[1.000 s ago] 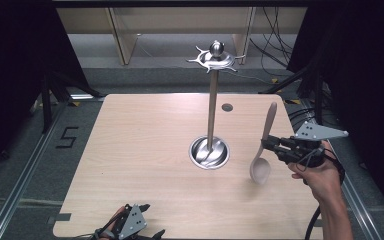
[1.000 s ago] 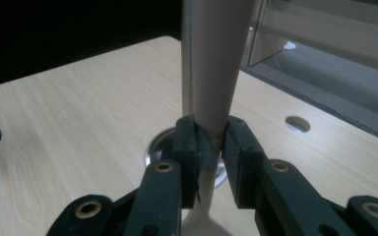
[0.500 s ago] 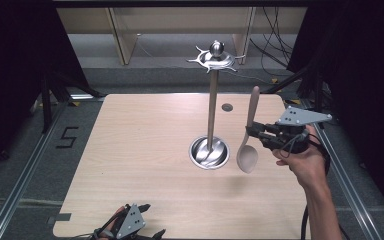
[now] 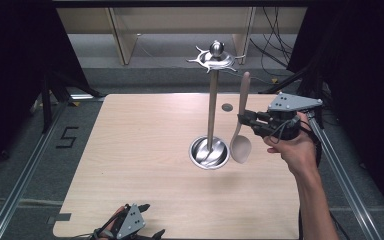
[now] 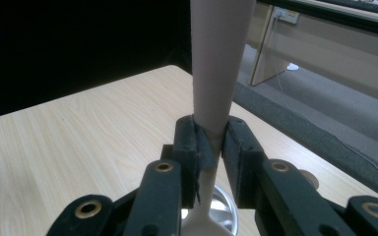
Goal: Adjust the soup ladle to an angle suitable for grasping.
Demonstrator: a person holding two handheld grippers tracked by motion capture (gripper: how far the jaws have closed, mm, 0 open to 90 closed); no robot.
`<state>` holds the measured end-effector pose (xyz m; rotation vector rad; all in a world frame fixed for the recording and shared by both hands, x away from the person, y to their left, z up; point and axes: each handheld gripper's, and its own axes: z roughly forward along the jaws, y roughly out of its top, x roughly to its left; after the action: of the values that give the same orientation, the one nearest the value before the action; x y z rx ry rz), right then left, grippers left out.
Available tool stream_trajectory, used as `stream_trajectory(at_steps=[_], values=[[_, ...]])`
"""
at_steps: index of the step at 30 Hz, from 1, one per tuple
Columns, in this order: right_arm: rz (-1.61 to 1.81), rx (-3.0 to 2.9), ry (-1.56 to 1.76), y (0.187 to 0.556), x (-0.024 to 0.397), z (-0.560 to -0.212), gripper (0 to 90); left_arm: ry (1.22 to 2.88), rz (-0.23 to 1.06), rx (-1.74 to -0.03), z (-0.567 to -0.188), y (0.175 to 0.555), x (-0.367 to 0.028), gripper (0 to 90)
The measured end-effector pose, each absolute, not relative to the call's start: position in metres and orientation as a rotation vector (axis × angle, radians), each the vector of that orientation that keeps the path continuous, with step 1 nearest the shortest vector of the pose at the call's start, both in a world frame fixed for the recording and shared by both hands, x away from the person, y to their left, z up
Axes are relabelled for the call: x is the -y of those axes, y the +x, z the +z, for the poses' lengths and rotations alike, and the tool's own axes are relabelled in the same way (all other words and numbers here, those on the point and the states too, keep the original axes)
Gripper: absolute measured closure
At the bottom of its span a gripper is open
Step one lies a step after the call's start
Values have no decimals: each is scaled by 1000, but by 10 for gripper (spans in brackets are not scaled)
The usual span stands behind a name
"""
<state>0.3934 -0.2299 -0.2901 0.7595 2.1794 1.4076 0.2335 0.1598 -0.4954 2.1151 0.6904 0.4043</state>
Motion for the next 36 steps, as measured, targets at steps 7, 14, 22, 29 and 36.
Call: stream_trajectory(at_steps=[7, 14, 22, 29, 36], values=[[1383, -2193, 788, 401, 226, -288, 776, 2114, 385, -689, -495, 233, -159, 150], [1382, -2209, 778, 405, 224, -288, 776, 2147, 400, -672, -494, 233, -161, 150], [1371, -2218, 782, 407, 219, -288, 776, 2147, 404, -670, -495, 233, -160, 150], [1351, -2213, 804, 409, 214, -286, 775, 2149, 396, -670, -495, 232, -159, 150], [1344, -2171, 813, 409, 210, -289, 775, 2155, 396, -667, -495, 233, -159, 150]])
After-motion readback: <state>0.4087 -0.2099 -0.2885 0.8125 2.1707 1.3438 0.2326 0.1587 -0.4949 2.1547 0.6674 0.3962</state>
